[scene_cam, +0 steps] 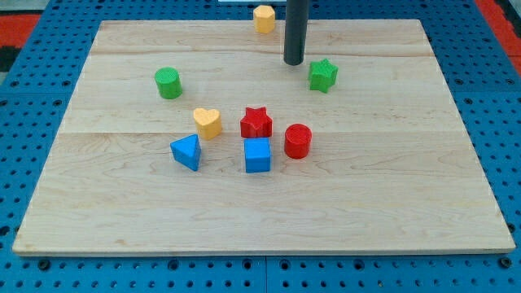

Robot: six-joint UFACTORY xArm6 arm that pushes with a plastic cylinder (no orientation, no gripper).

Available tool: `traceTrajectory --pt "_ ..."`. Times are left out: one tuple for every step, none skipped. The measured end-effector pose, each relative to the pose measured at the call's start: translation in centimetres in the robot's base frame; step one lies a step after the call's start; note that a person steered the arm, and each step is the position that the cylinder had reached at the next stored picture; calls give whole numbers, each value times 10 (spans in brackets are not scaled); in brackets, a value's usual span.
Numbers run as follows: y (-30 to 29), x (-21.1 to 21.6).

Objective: Move you arm towards the yellow hexagon

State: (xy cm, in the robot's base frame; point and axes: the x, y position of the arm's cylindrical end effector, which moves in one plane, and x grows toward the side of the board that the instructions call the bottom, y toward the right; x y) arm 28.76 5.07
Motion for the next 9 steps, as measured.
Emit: traceTrajectory --pt "-2 -4" --pt "-7 -4" --pt "-14 -8" --pt "-31 -16" --pt "-48 -25" --pt "-61 -35" --pt "-68 -41" --pt "-73 -46" --pt "-79 -49"
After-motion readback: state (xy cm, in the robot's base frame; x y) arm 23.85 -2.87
